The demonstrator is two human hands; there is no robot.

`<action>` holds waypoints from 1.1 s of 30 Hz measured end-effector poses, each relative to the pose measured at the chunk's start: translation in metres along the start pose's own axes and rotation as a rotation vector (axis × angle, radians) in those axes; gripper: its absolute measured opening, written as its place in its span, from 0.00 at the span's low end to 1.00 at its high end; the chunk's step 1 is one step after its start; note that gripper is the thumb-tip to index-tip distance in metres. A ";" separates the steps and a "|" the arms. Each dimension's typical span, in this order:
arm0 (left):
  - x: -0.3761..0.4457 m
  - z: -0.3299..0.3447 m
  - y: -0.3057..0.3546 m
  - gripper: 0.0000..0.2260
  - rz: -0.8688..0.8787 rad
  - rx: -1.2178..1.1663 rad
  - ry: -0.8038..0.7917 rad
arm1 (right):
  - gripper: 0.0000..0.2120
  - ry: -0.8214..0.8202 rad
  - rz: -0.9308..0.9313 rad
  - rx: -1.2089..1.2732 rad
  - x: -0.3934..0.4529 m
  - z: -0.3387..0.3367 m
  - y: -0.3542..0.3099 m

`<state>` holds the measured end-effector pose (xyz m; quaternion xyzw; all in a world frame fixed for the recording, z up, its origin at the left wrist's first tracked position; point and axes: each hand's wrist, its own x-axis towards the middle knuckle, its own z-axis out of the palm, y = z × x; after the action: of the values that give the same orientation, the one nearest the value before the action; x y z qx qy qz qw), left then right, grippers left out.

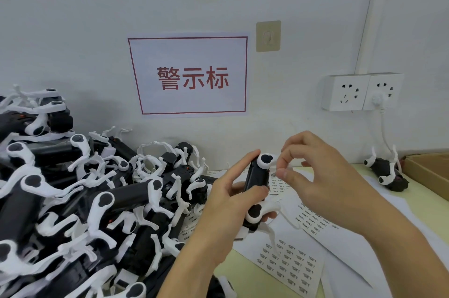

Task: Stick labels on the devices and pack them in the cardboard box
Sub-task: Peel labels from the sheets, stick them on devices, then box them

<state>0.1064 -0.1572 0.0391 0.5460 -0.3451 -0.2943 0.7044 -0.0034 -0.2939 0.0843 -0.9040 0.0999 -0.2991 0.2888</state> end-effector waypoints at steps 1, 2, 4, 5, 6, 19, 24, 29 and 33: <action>-0.001 0.000 0.001 0.26 -0.004 0.013 -0.005 | 0.10 -0.006 -0.004 -0.018 0.000 0.000 0.000; -0.001 0.001 0.001 0.26 -0.009 0.032 -0.007 | 0.10 -0.011 -0.008 -0.035 0.000 -0.001 -0.001; -0.001 0.001 0.002 0.26 -0.017 0.050 -0.010 | 0.11 -0.016 -0.012 -0.058 -0.001 -0.002 -0.001; -0.001 0.001 0.002 0.26 -0.020 0.045 -0.011 | 0.11 -0.019 -0.013 -0.068 -0.001 -0.002 -0.002; -0.001 0.001 0.001 0.26 -0.022 0.040 -0.011 | 0.12 -0.023 -0.016 -0.079 -0.001 -0.002 -0.003; -0.002 0.002 0.001 0.26 -0.024 0.045 -0.032 | 0.14 -0.016 -0.070 -0.186 -0.001 0.002 -0.010; -0.002 0.002 0.002 0.26 -0.020 0.054 -0.038 | 0.13 -0.006 -0.071 -0.210 -0.001 0.003 -0.012; -0.002 0.002 0.002 0.27 -0.019 0.050 -0.045 | 0.12 0.003 -0.081 -0.226 -0.001 0.003 -0.014; -0.001 0.002 0.002 0.25 -0.019 0.064 -0.031 | 0.11 0.006 -0.079 -0.239 -0.002 0.004 -0.015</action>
<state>0.1041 -0.1568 0.0414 0.5668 -0.3600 -0.2984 0.6783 -0.0027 -0.2795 0.0898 -0.9343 0.0997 -0.2989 0.1668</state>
